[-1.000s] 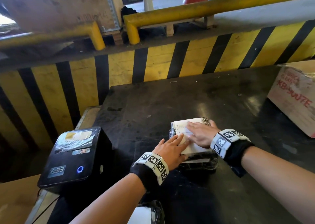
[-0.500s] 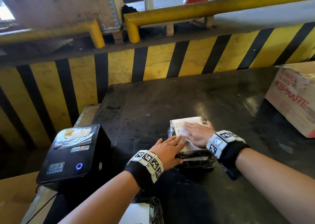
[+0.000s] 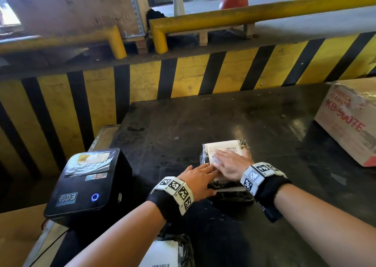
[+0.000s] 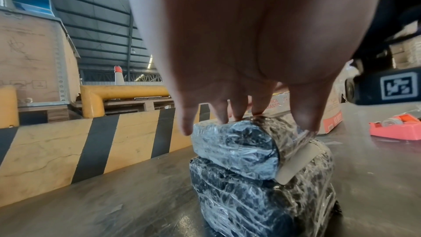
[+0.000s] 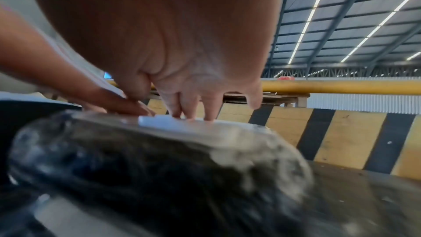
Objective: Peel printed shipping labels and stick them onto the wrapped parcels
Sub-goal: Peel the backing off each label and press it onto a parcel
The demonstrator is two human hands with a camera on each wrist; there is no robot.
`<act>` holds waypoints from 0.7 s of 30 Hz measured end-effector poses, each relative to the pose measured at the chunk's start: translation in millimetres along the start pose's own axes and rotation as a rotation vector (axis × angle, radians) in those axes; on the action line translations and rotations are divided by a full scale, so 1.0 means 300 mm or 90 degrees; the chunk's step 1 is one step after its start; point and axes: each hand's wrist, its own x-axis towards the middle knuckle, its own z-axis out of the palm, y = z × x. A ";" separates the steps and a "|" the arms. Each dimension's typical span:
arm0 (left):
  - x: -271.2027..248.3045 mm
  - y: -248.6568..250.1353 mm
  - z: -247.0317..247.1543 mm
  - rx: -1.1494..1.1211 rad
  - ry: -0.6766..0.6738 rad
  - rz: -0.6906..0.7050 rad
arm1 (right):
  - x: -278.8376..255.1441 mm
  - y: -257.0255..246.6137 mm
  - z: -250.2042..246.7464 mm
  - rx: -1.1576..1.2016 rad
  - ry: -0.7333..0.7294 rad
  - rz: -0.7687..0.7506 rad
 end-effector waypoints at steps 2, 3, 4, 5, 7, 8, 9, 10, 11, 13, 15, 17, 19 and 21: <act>-0.014 0.000 0.001 0.004 -0.015 -0.010 | 0.003 0.048 0.006 -0.004 0.000 0.027; -0.022 0.001 -0.001 0.002 -0.019 -0.014 | 0.006 0.070 -0.002 -0.007 -0.006 0.045; -0.029 0.003 -0.004 0.000 -0.019 -0.016 | 0.011 0.084 -0.017 -0.012 -0.011 0.061; -0.033 0.004 -0.006 0.000 -0.019 -0.018 | 0.017 0.092 -0.034 -0.020 -0.014 0.075; -0.034 0.010 -0.009 0.000 -0.020 -0.020 | 0.028 0.079 -0.060 -0.042 -0.010 0.088; -0.036 0.013 -0.010 -0.001 -0.024 -0.020 | 0.028 0.061 -0.064 -0.043 -0.007 0.085; -0.036 0.015 -0.011 0.000 -0.026 -0.018 | 0.026 0.041 -0.058 -0.039 -0.005 0.073; -0.036 0.014 -0.011 0.004 -0.024 -0.016 | 0.021 0.023 -0.042 -0.036 -0.002 0.052; -0.035 0.012 -0.011 0.008 -0.021 -0.015 | 0.013 0.009 -0.022 -0.030 0.000 0.027; -0.039 0.009 -0.014 0.007 -0.022 -0.014 | -0.019 0.006 0.016 -0.003 0.015 -0.005; -0.046 0.009 -0.020 0.004 -0.023 -0.018 | -0.051 0.043 0.031 0.016 0.036 0.014; -0.051 0.009 -0.024 0.000 -0.027 -0.022 | -0.070 0.089 0.027 0.032 0.037 0.054; -0.047 0.007 -0.022 0.002 -0.025 -0.030 | -0.063 0.119 0.012 0.032 0.029 0.087; -0.038 0.003 -0.018 0.008 -0.024 -0.038 | -0.045 0.111 -0.008 0.026 0.027 0.101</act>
